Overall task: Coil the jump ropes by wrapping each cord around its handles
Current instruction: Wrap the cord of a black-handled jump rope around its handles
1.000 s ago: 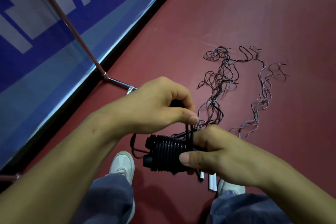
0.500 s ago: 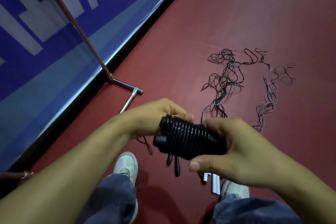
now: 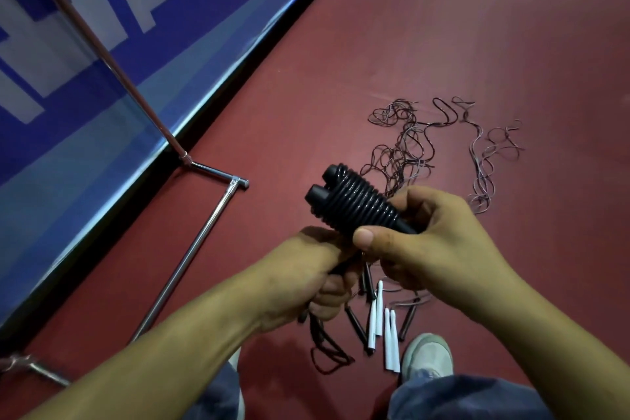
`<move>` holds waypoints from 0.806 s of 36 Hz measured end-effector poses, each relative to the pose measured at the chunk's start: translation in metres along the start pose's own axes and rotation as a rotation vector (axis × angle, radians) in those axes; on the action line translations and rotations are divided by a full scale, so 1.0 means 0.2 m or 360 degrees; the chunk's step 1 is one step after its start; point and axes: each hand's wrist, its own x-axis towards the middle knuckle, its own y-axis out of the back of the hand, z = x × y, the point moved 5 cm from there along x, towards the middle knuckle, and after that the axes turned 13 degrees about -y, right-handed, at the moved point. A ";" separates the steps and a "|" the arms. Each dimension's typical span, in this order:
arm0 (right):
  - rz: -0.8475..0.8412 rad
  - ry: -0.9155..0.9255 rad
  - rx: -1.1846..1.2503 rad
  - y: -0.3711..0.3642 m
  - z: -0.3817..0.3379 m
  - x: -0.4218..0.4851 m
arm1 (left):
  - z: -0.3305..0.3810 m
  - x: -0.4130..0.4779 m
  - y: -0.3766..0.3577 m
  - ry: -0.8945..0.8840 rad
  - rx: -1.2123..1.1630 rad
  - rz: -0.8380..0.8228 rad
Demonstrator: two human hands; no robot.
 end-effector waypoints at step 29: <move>-0.0013 -0.0276 0.0605 -0.12 0.10 0.04 | 0.25 -0.12 -0.10 -0.0664 0.1412 0.0498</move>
